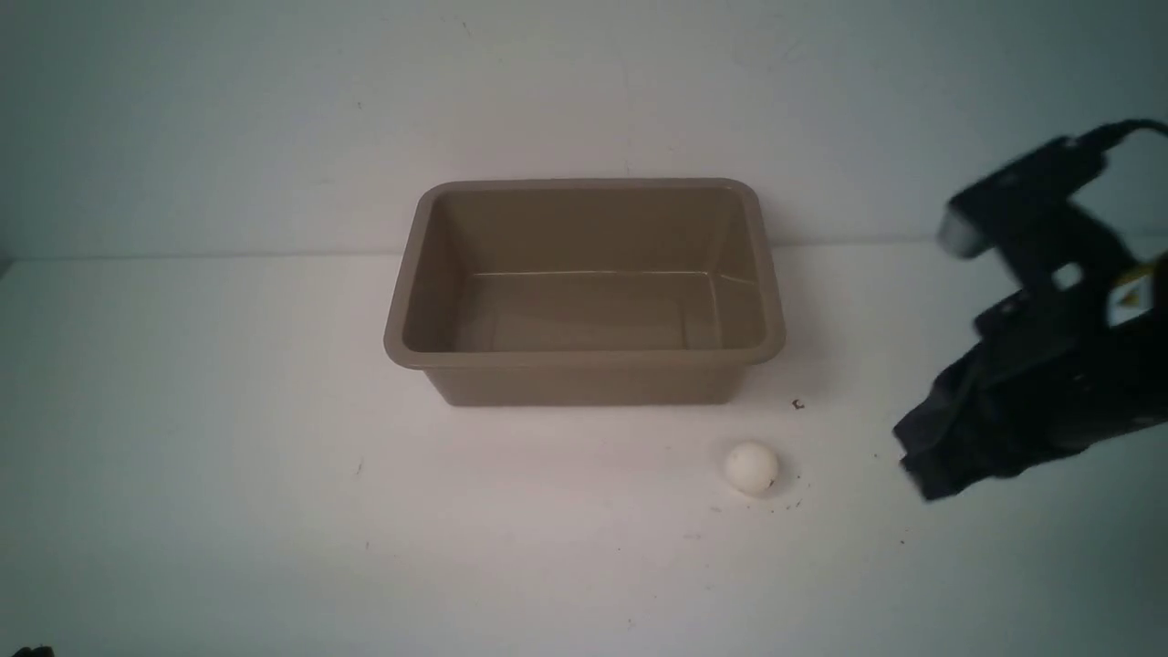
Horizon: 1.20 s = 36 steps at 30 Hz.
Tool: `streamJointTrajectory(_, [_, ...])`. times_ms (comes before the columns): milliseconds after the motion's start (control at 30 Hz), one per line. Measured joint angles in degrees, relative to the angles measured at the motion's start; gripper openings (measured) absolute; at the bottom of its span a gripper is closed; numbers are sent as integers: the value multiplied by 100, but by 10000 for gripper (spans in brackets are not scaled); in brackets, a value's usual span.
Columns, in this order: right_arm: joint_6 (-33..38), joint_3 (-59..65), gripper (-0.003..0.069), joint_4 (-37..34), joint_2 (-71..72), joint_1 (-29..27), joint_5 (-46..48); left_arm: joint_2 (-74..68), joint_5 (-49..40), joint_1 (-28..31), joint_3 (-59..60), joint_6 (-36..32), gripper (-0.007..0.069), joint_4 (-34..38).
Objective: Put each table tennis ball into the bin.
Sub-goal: Use the right arm to clamp the table tennis ball closest to it
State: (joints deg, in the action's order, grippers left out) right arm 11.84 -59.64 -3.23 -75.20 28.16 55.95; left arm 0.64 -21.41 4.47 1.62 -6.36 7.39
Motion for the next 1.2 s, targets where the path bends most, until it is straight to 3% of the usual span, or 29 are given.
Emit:
streamJointTrajectory(33, [0, -8, -10, 102, 0, 62, 0, 0, 0, 0, 0, 0, -4, 0])
streamJointTrajectory(133, [-1440, -166, -10, 1589, -220, 859, -43, 0, 0, 0, 0, 0, -4, 0])
streamJointTrajectory(300, [-2195, -466, -5, 2015, -600, 1046, -355, 0, 0, 0, 0, 0, -4, -2])
streamJointTrajectory(567, [-2229, -884, 95, 1861, -1417, 1052, -543, 0, 0, 0, 0, 0, -4, -2])
streamJointTrajectory(800, [-2246, -905, 198, 2192, -1984, 1056, -657, 0, 0, 0, 0, 0, -4, -2])
streamJointTrajectory(1200, [-2422, -917, 453, 2294, -2571, 999, -1095, 0, 0, 0, 0, 0, -4, -2])
